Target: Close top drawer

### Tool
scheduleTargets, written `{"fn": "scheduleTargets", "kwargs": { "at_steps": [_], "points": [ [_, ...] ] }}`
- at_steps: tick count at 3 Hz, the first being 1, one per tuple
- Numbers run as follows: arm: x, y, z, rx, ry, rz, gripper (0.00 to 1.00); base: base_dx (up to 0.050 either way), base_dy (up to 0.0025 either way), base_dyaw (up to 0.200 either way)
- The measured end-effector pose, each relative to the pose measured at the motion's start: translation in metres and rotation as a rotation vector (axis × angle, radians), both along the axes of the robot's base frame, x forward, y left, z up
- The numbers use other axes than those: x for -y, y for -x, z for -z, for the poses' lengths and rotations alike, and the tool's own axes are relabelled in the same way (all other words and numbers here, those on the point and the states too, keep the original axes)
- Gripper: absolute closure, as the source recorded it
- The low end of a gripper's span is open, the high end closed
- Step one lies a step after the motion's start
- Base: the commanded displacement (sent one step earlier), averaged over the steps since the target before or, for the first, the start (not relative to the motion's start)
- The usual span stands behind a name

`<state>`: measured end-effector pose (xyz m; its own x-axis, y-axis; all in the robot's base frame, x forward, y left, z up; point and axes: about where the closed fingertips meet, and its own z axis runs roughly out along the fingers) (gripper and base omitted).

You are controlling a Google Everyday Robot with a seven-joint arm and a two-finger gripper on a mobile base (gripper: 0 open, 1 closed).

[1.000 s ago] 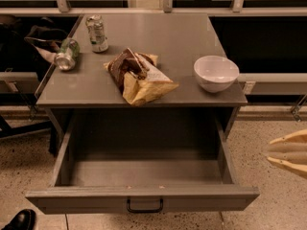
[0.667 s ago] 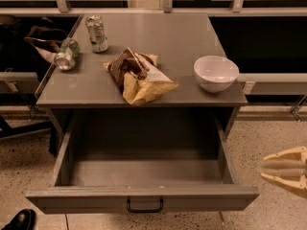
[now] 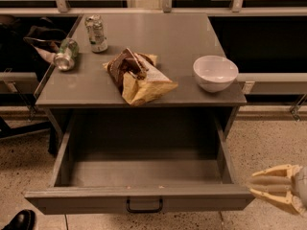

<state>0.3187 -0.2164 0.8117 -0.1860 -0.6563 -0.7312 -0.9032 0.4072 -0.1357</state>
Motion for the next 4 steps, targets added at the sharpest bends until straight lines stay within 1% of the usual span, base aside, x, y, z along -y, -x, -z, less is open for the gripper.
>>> {"fn": "scheduleTargets", "kwargs": {
  "at_steps": [1, 2, 3, 4],
  "points": [
    [-0.009, 0.002, 0.026, -0.026, -0.015, -0.013, 1.0, 0.0, 0.0, 0.0],
    [-0.016, 0.002, 0.049, -0.062, -0.006, -0.023, 1.0, 0.0, 0.0, 0.0],
    [-0.016, 0.002, 0.05, -0.063, -0.005, -0.024, 1.0, 0.0, 0.0, 0.0],
    [-0.014, 0.002, 0.059, -0.062, -0.011, 0.011, 1.0, 0.0, 0.0, 0.0]
  ]
}}
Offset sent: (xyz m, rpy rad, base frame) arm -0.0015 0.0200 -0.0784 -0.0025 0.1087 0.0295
